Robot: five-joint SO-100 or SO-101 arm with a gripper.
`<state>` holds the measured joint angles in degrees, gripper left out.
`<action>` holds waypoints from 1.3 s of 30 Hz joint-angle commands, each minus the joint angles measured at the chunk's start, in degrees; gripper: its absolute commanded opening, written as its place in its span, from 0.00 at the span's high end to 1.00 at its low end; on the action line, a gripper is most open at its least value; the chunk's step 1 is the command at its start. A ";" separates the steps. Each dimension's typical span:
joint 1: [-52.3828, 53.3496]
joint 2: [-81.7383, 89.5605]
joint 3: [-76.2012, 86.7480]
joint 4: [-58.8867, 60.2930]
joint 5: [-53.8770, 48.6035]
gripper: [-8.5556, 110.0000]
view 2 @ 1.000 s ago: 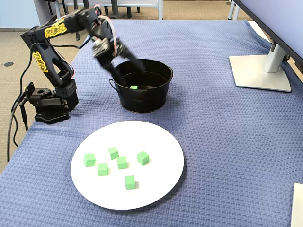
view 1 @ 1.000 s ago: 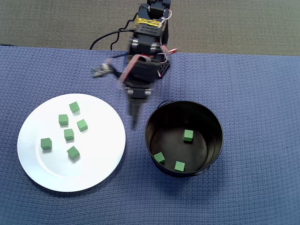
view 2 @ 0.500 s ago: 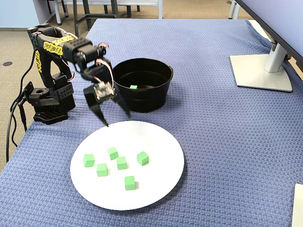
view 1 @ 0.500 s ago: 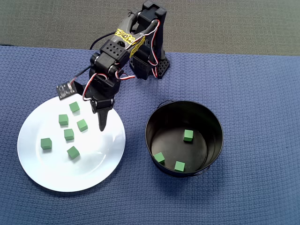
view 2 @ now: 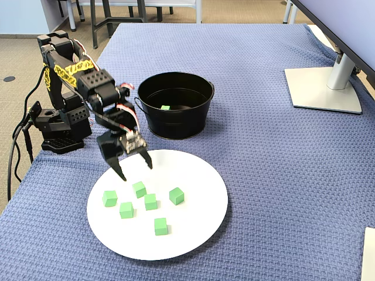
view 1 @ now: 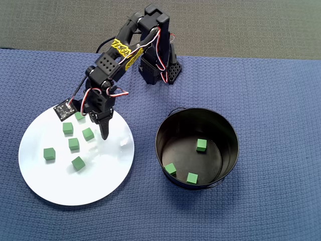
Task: Pick up the green cubes from the white plate and place them in the black recipient
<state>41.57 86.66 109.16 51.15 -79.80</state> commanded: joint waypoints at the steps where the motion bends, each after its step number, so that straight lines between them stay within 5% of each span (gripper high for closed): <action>1: 0.53 -1.49 -3.16 -3.60 1.32 0.73; 15: 1.85 -5.80 -7.65 -5.98 7.56 0.73; 39: 2.37 -9.23 -8.96 -5.89 2.11 0.80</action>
<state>44.56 76.38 100.99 46.23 -76.20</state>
